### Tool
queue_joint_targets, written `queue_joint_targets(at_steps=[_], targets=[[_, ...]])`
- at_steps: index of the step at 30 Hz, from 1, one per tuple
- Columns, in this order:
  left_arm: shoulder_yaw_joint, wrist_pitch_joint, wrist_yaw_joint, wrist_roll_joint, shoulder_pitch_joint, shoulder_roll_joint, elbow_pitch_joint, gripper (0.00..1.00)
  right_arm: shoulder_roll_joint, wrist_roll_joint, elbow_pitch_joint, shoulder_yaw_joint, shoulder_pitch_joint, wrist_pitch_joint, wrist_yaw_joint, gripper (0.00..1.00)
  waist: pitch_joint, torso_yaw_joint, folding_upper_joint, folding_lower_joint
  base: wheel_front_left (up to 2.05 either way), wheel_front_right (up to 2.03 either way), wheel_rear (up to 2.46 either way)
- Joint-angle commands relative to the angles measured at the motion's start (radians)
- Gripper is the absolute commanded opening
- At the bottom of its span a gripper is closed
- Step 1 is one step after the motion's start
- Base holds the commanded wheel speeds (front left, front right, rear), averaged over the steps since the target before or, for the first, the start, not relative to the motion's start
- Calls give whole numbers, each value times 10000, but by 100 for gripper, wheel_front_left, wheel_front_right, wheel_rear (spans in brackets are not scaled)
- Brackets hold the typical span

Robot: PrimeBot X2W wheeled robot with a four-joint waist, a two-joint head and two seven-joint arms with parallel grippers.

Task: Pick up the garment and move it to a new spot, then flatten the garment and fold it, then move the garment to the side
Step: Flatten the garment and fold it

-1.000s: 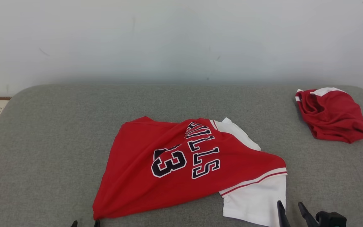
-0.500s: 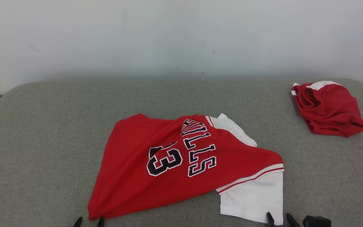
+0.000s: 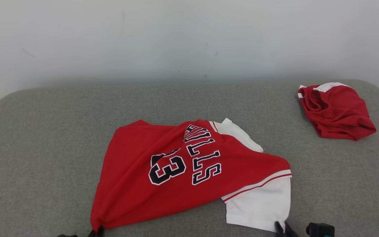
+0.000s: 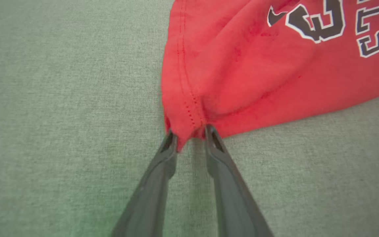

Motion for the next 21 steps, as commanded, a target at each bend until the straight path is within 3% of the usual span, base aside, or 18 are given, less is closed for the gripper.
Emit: queue_joint_targets(at_steps=[1, 11, 21], targets=[[-17, -38, 4, -50, -58, 98, 51, 0, 23, 87, 125, 106, -20, -30, -8, 0, -5, -1, 0, 0, 0, 0, 0], [-101, -38, -3, -34, 357, 242, -670, 0, -50, 763, -111, 512, -252, -401, -8, 0, -163, 118, 0, 0, 0, 0, 0], [-107, -38, -5, 248, 551, 939, -2689, 0, -752, 2314, -3023, 785, -433, -190, -8, 0, -233, 113, 0, 0, 0, 0, 0]])
